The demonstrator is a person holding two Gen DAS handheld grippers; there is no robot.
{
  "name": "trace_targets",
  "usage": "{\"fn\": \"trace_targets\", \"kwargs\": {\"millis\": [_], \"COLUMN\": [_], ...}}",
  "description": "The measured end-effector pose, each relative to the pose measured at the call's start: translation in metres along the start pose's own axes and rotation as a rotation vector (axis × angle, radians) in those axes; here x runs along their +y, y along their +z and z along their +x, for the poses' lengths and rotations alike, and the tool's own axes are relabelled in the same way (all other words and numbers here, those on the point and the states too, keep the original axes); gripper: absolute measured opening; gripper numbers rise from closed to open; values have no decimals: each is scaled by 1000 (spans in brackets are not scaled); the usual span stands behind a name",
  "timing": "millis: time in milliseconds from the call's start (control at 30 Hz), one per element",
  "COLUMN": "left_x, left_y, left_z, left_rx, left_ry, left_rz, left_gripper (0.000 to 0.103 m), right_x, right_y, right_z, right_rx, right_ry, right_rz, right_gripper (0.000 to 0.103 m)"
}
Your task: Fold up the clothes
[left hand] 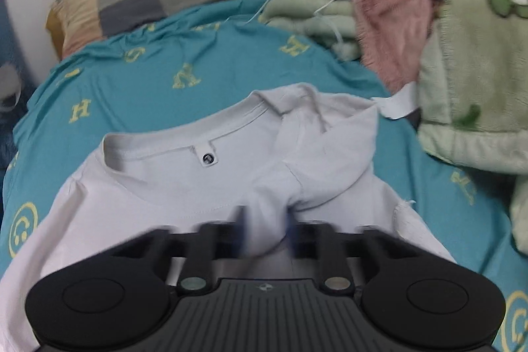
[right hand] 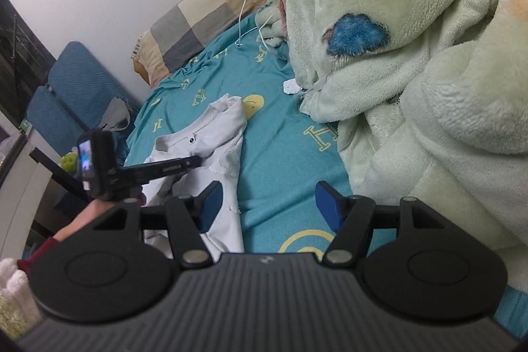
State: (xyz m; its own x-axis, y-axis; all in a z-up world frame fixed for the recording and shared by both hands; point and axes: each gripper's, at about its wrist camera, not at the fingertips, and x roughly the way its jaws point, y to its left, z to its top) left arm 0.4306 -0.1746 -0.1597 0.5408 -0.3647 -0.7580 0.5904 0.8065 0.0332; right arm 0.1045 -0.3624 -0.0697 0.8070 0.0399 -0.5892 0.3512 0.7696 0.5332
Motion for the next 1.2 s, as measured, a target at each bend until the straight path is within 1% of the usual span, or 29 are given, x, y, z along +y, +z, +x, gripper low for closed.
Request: {"fn": "trace_targets", "kwargs": {"millis": [33, 100, 167, 300, 333, 367, 400, 433, 500, 600, 633, 700, 767, 800, 900, 1033, 1067, 1100, 1167, 1200], "left_x": [4, 10, 16, 14, 14, 14, 14, 14, 15, 11, 10, 1, -10, -15, -34, -56, -60, -63, -71, -75], "left_y": [3, 10, 15, 7, 6, 4, 2, 1, -1, -7, -9, -16, -28, -36, -64, -108, -119, -129, -149, -158], "left_z": [-1, -2, 4, 7, 3, -4, -11, -19, -36, -77, -91, -124, -161, -179, -232, -292, -304, -315, -333, -338], "left_rx": [-18, -55, -34, -32, -43, -59, -75, -83, -94, -122, -132, -161, -190, -203, -229, -265, -271, -275, -288, -297], "left_ry": [27, 101, 164, 180, 176, 170, 164, 167, 183, 184, 184, 192, 204, 208, 220, 217, 211, 202, 225, 239], "left_rz": [-39, -118, -191, -230, -244, -260, -277, -285, -292, -301, -304, -284, -262, -254, -234, -227, -236, -250, -249, -247], "left_gripper": [4, 4, 4, 7, 11, 19, 23, 31, 39, 49, 50, 54, 60, 63, 66, 71, 75, 75, 75, 77], "right_x": [0, 2, 5, 12, 13, 14, 15, 16, 20, 26, 28, 33, 38, 41, 50, 62, 64, 66, 69, 71], "right_y": [0, -1, -2, -5, -6, -6, -6, -6, -6, -7, -8, -11, -15, -17, -24, -34, -36, -39, -43, -45], "right_z": [1, 2, 4, 6, 6, 6, 6, 5, 3, -1, -2, -5, -10, -13, -22, -37, -41, -45, -51, -53], "right_rx": [2, 6, 8, 11, 11, 12, 10, 8, 0, -15, -18, -26, -36, -40, -50, -68, -71, -76, -88, -94], "right_ry": [-1, 1, 1, -2, -5, -6, -4, -2, 0, 7, 8, 14, 19, 22, 37, 59, 64, 72, 77, 76], "right_rz": [-1, -9, -25, -71, -81, -87, -90, -93, -108, -139, -150, -179, -209, -223, -266, -326, -335, -343, -356, -360], "right_gripper": [66, 66, 66, 66, 66, 66, 66, 66, 66, 66, 66, 66, 66, 66, 66, 66, 66, 66, 65, 65]}}
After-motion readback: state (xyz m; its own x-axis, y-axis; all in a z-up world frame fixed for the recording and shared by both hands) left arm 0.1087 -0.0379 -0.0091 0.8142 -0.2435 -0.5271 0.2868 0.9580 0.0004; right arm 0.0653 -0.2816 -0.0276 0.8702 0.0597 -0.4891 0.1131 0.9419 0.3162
